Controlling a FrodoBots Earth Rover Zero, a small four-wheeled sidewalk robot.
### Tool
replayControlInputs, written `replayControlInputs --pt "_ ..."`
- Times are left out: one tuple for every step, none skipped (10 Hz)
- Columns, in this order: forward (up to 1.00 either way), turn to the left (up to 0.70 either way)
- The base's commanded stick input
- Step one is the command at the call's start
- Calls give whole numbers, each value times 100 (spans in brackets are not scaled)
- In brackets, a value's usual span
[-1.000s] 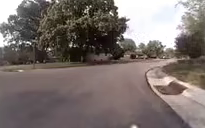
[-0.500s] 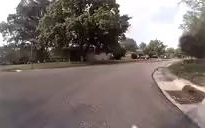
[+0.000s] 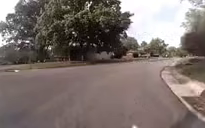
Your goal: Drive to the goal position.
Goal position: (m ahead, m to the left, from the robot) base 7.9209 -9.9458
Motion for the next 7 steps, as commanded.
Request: replayControlInputs --pt "100 0" --pt "100 -6" --pt "100 -31" --pt "100 -40" --pt "100 -40" --pt "100 -40" --pt "100 -40"
